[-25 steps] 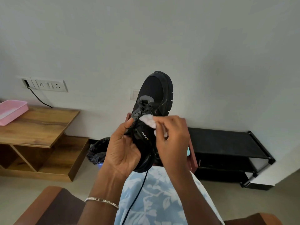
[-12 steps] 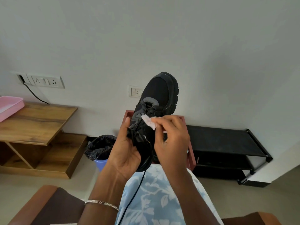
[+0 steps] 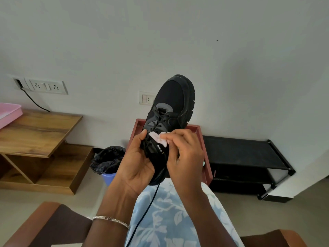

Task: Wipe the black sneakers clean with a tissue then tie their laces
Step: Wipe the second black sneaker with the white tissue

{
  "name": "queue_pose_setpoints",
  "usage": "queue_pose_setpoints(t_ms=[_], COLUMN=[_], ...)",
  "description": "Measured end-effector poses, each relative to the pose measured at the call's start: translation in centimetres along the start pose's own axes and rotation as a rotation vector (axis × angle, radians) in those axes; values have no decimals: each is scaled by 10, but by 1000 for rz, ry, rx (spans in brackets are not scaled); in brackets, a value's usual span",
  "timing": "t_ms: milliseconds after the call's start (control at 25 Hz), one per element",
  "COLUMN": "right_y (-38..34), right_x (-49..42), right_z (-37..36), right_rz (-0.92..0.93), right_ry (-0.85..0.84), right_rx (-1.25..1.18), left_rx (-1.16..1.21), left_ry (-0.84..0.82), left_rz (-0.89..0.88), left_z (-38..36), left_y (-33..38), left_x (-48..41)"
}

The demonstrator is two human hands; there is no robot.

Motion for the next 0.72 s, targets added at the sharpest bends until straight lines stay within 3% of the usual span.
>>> queue_pose_setpoints(t_ms=[200,520,720], right_y=[12,-13,3], right_x=[-34,19,-20], right_z=[18,-1,14], right_rz=[14,26,34], right_ry=[141,-26,89], right_rx=[32,-35,57], left_rx=[-56,65,-33], left_ry=[-17,4,10], left_rz=[32,-13,15], left_z=[-4,-2,-5], left_y=[-6,-5,-13], left_x=[0,-2,0])
Point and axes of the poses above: each hand's wrist, its own x-axis away from the middle knuckle, its own z-axis out of the back of the hand, y = z × x, the point moved 5 cm from there along -x, towards the middle knuckle, and after that the axes turned 11 degrees about -x, right-handed, at the moved point
